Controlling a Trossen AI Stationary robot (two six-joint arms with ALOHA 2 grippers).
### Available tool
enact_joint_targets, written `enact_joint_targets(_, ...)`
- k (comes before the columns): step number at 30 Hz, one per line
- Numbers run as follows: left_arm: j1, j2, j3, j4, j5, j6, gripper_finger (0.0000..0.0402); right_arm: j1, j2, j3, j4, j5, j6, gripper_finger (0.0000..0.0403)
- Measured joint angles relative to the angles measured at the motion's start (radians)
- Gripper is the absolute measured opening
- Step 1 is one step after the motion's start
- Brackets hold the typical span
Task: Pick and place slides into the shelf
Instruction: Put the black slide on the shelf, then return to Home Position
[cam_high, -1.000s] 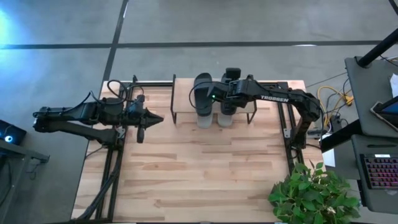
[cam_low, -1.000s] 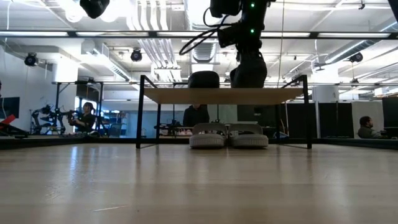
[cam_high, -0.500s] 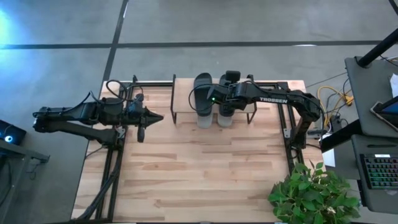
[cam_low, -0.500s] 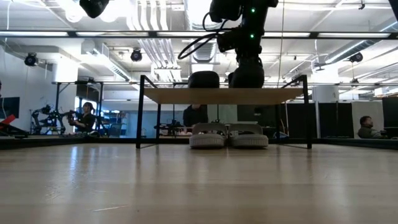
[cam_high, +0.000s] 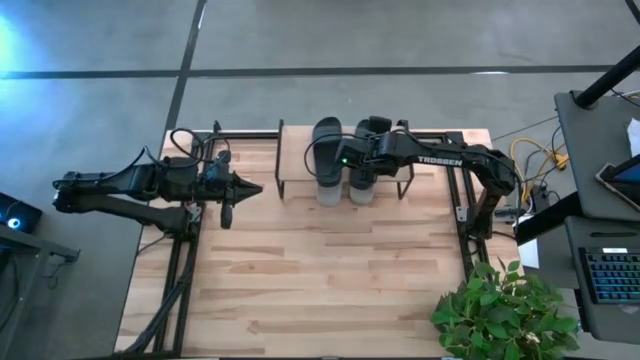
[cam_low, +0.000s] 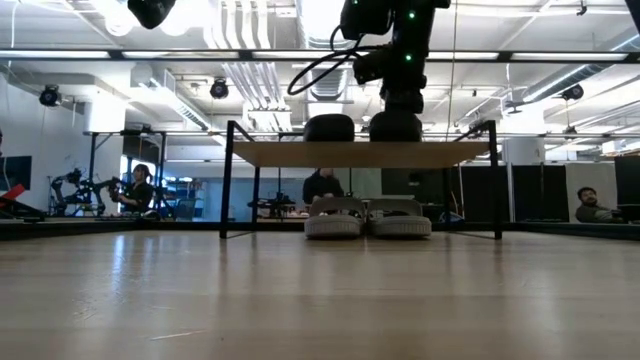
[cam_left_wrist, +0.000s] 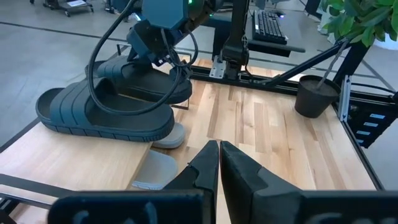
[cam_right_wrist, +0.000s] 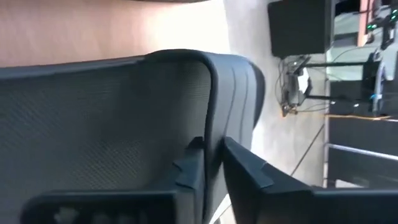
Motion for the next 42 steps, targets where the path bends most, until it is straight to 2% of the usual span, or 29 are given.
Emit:
enact_joint_targets(6,0.0,0.0,0.0,0.0,0.0,0.0,0.0002,0.006,-0.013,0.02,-0.024,-0.004,0.025,0.0117)
enact_joint_targets(11,0.0,0.0,0.0,0.0,0.0,0.0,0.0002,0.012,-0.026,0.038,-0.021,-0.012,0.02,0.0144)
enact_joint_targets(24,0.0,-0.003,0.0,0.0,0.0,0.0,0.0002,0.046,-0.028,0.041,-0.04,-0.015,0.022,0.0146)
enact_joint_targets(35,0.0,-0.004,0.0,0.0,0.0,0.0,0.0002,0.08,-0.05,0.047,-0.131,-0.067,0.218,0.0146)
enact_joint_targets(42,0.0,-0.004,0.0,0.0,0.001,0.001,0.0002,0.105,-0.087,0.083,-0.134,-0.182,0.306,0.0146)
